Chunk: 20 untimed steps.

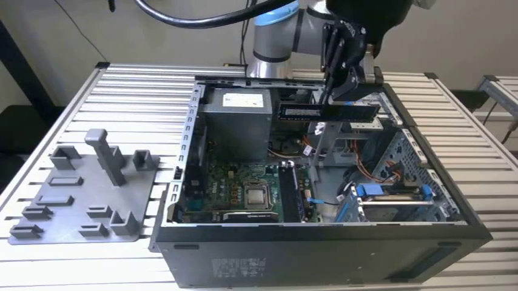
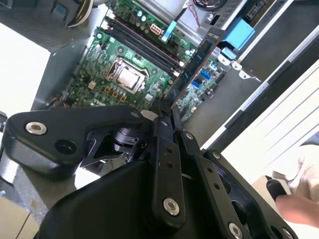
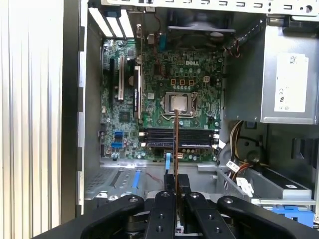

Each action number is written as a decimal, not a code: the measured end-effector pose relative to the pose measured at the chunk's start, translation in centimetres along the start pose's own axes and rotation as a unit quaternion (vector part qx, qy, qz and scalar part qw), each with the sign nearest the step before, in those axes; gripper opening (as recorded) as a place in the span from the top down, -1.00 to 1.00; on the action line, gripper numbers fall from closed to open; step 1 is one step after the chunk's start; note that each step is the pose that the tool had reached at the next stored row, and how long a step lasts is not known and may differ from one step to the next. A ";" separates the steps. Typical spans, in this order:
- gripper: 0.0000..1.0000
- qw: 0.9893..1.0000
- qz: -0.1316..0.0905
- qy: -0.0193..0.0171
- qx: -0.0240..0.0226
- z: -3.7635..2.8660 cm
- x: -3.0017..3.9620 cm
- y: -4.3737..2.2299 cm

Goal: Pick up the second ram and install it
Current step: 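Pick up the second ram and move it above second insertion slot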

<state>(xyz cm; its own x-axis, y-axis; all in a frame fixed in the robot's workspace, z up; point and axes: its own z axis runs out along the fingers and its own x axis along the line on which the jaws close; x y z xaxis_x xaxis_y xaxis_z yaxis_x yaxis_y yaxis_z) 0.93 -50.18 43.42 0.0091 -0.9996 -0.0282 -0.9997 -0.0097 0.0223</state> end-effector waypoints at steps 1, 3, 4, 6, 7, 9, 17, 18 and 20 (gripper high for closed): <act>0.73 1.000 0.000 0.000 0.000 0.01 0.00 -0.01; 0.73 1.000 0.000 0.000 0.000 0.00 0.00 -0.04; 0.73 1.000 0.000 0.000 0.000 0.01 -0.03 -0.04; 0.73 1.000 0.000 0.000 0.000 0.02 -0.28 -0.05; 0.73 1.000 0.000 0.000 0.000 0.02 -0.43 -0.05; 0.73 1.000 0.000 0.000 0.000 0.03 -0.81 -0.05; 0.73 1.000 0.000 0.000 0.000 0.11 -2.84 -0.07; 0.73 1.000 0.000 0.000 0.000 0.12 -3.10 -0.07; 0.73 1.000 0.000 0.000 0.000 0.13 -3.59 -0.08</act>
<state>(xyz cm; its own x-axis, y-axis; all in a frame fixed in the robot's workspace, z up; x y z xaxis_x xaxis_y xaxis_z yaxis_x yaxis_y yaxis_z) 0.97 -46.59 43.39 0.0085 -0.9996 -0.0283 -0.9997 -0.0091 0.0223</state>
